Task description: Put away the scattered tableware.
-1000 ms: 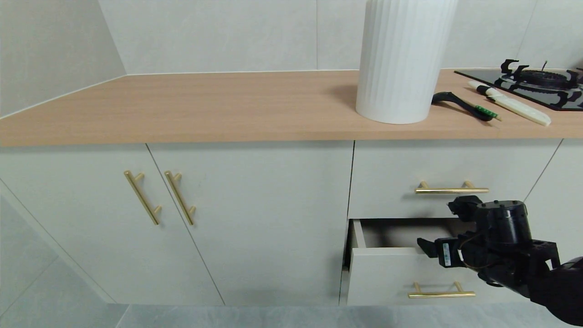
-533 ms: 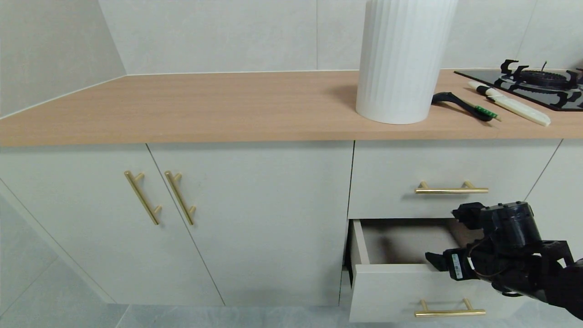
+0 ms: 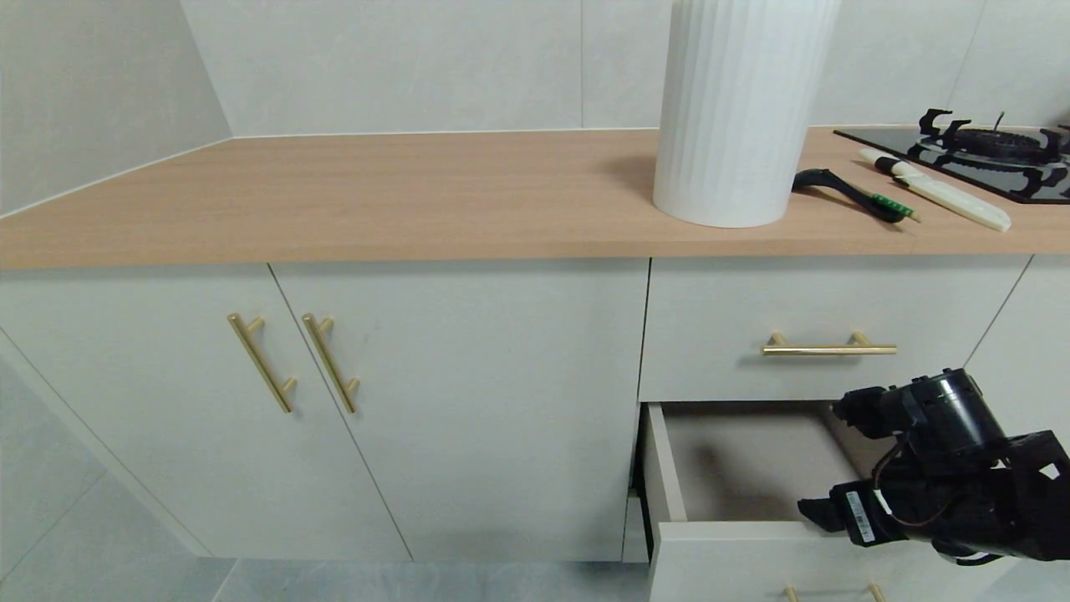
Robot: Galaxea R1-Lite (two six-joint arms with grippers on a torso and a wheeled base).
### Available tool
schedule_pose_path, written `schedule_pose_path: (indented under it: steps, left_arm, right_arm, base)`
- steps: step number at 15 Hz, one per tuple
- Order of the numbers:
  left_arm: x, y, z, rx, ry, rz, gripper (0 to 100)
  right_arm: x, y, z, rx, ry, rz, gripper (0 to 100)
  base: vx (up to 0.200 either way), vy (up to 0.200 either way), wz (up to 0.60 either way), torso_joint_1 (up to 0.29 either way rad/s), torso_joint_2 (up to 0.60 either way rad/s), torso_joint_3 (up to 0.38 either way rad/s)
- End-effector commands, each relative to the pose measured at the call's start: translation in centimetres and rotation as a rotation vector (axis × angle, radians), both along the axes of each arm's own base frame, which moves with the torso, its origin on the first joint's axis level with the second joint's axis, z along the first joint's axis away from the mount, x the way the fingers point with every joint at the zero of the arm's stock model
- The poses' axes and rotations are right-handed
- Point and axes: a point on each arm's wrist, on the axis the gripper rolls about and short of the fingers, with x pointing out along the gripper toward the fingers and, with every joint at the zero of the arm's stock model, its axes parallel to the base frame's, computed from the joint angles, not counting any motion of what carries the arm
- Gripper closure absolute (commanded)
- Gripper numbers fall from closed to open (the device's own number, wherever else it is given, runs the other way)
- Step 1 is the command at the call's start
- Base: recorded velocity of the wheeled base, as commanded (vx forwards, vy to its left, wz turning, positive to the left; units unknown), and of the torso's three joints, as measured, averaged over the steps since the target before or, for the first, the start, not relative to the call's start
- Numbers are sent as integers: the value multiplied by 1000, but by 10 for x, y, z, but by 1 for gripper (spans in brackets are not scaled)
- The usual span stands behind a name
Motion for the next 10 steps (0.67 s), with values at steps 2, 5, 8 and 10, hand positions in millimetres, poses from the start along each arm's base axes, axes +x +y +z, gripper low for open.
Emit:
schedule_pose_path:
  steps: [2,5,8,10]
  left_arm:
    - [0,0,0,0,1,0,0]
    - [0,0,0,0,1,0,0]
    - [0,0,0,0,1,0,0]
    - [0,0,0,0,1,0,0]
  right_arm:
    - [-9,3,5,-14,50,53,0]
    - [-18,2,2,-65,132,103,0]
    - [-33,-1,2,-142,265,177,0]
    - [-43,0,4,-170,356,228,0]
  base:
    - [0,0,0,0,0,0]
    - [0,0,0,0,0,0]
    - [0,0,0,0,0,0]
    - [0,0,0,0,0,0]
